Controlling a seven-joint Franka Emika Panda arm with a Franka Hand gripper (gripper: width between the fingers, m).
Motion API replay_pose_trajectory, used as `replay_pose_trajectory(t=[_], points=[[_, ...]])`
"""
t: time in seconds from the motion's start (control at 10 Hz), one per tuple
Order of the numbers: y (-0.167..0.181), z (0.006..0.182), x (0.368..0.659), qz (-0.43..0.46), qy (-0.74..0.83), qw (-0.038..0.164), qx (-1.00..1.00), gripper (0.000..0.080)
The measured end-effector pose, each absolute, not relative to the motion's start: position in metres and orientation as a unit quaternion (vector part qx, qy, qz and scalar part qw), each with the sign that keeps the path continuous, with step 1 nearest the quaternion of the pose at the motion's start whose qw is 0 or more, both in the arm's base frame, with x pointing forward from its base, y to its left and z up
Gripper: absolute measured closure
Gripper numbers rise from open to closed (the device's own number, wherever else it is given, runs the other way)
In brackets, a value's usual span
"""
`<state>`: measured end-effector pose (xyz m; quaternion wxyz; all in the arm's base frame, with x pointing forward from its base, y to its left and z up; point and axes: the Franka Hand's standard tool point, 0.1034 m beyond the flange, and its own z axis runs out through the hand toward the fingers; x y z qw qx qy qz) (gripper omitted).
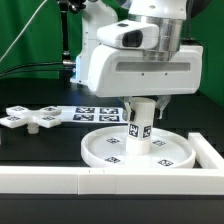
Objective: Assemble round table
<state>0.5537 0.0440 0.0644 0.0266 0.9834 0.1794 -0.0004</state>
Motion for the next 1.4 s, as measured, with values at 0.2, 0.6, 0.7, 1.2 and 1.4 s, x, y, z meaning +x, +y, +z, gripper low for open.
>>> replay_pose_trajectory(t=[0.2,0.6,0.7,1.2,1.4], points=[[0.0439,0.0642,0.5534,0.001,0.111,0.026,0.993,0.0390],[0.0405,0.0631,0.5516,-0.001,-0.091,-0.002,0.996,0.0390],[0.0405,0.0631,0.5514,-0.001,-0.135,-0.003,0.991,0.0390],[0.0402,0.0633,0.5511,-0.002,-0.284,-0.005,0.959,0.0390],[0.0397,0.0633,0.5512,-0.004,-0.339,-0.008,0.941,0.0390]])
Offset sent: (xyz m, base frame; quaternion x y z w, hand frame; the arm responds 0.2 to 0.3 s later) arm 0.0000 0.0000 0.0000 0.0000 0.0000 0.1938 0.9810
